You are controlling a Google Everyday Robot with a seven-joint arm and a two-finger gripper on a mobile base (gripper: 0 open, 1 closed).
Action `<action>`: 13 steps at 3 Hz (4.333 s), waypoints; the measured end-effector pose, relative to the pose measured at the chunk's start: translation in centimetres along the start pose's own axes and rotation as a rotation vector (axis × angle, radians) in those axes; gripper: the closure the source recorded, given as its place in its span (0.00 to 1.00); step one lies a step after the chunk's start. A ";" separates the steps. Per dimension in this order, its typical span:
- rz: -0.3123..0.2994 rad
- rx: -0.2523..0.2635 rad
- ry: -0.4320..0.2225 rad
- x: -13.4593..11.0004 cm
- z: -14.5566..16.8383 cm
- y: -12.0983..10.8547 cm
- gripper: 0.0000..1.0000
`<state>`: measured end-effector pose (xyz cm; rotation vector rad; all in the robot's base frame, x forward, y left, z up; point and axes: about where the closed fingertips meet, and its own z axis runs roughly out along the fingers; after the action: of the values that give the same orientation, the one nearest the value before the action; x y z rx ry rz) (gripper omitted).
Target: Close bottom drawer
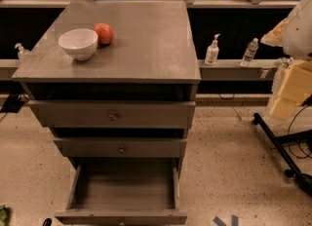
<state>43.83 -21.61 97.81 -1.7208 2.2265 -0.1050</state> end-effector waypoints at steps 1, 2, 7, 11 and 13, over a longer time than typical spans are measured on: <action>0.000 0.000 0.000 0.0 0.0 0.0 0.00; -0.014 -0.038 -0.063 -0.4 0.2 -0.4 0.00; 0.120 -0.376 -0.726 -9.9 15.9 8.6 0.00; 0.480 -0.653 -0.977 -16.1 33.7 19.0 0.00; 0.696 -0.869 -1.006 -17.0 47.5 26.0 0.00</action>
Offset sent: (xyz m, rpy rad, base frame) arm 0.0159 0.0073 -0.0011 0.2259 0.0886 0.1365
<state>37.57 8.20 49.87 -0.7490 1.9118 1.6569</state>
